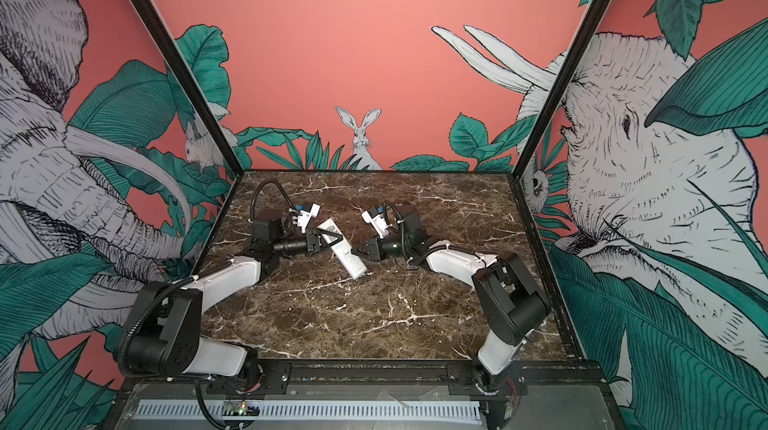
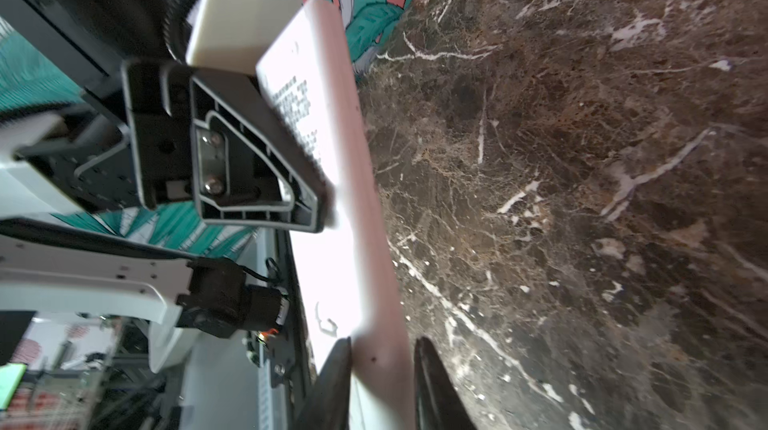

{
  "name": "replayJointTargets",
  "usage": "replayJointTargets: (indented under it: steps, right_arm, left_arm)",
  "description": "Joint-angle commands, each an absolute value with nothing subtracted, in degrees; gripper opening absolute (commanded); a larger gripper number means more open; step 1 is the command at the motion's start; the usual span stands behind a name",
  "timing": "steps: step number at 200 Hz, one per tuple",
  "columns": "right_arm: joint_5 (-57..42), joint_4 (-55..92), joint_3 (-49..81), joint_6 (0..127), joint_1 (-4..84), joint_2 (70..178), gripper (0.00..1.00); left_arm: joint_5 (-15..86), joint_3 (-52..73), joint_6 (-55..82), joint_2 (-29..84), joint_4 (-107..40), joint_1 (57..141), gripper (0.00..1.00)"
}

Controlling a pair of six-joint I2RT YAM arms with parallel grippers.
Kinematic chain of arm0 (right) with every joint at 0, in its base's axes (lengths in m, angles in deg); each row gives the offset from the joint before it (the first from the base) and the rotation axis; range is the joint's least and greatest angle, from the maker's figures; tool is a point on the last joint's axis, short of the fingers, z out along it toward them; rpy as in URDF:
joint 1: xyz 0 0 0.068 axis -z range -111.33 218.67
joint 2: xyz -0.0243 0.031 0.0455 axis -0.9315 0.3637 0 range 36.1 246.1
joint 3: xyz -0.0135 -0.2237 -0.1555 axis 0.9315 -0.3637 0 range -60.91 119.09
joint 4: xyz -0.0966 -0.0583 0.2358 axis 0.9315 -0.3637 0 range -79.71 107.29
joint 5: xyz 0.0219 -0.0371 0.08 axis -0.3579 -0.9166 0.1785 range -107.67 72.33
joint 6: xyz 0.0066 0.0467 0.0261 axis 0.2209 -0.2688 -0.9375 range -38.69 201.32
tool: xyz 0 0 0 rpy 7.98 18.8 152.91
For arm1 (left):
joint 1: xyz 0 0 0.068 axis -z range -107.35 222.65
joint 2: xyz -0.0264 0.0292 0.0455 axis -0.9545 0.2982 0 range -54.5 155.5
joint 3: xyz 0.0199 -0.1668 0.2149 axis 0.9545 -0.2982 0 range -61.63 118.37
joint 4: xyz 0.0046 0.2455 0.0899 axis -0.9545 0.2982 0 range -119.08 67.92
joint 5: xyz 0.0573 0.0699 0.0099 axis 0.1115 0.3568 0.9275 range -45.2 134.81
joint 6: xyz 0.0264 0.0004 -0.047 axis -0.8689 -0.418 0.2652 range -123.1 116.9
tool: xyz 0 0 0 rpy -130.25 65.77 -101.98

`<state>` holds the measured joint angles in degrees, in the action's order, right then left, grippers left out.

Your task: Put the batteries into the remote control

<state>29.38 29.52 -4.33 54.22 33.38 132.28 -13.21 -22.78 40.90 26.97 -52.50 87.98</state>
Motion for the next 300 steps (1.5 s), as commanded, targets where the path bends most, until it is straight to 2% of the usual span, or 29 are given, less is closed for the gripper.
replayJointTargets:
  steps: [1,17,36,65,97,99,102,103,104,110,148,171,185,277,300]
  right_arm:
    - [22.17,21.72,-3.94,59.04,32.81,131.24,0.45]
    - [20.94,20.42,-4.30,60.67,32.81,129.33,0.59]
    - [18.58,17.85,-4.38,63.08,32.40,128.29,0.67]
    - [13.70,13.79,-3.50,67.68,30.02,123.85,0.75]
    - [7.14,8.80,-0.57,70.93,25.56,124.18,0.80]
    - [6.68,8.71,-0.36,70.96,25.29,124.28,0.82]
    - [6.00,8.39,-0.08,71.12,24.82,124.61,0.92]
    - [6.00,8.39,-0.08,71.12,24.82,124.61,0.92]
    - [5.72,8.28,0.04,71.18,24.57,124.78,0.98]
    - [5.09,7.92,0.51,71.44,23.90,125.15,1.00]
    - [-7.83,5.93,2.63,71.95,18.79,127.13,0.99]
    - [-14.68,4.11,3.84,72.50,16.45,127.29,0.93]
    - [-17.53,3.63,4.04,72.43,15.62,127.33,0.87]
    - [-22.44,1.71,5.07,73.11,13.77,129.09,0.51]
    - [-21.09,2.08,5.01,72.72,13.84,128.24,0.50]
  left_arm:
    - [-18.59,-21.90,41.81,24.25,-56.15,88.81,0.01]
    - [-18.33,-21.74,41.19,24.34,-55.22,88.80,0.01]
    - [-17.80,-21.55,40.86,24.42,-54.45,88.82,0.01]
    - [-16.52,-20.95,39.73,24.21,-52.06,88.86,0.01]
    - [-15.07,-20.34,38.21,23.64,-49.05,88.82,0.01]
    - [-15.05,-20.33,38.20,23.59,-49.08,88.82,0.01]
    - [-15.01,-20.32,38.15,23.55,-48.96,88.84,0.01]
    - [-14.98,-20.28,38.18,23.55,-48.95,88.83,0.01]
    - [-14.97,-20.25,38.19,23.55,-48.90,88.83,0.01]
    - [-14.90,-20.21,38.18,23.46,-48.73,88.83,0.01]
    - [-14.50,-19.80,37.61,22.86,-47.37,88.77,0.01]
    - [-14.16,-19.71,37.06,22.43,-46.40,88.81,0.01]
    - [-14.24,-19.71,36.80,22.41,-46.14,88.71,0.01]
    - [-14.36,-19.77,37.18,23.19,-47.25,88.81,0.01]
    - [-14.49,-19.98,37.48,22.93,-47.95,88.80,0.13]
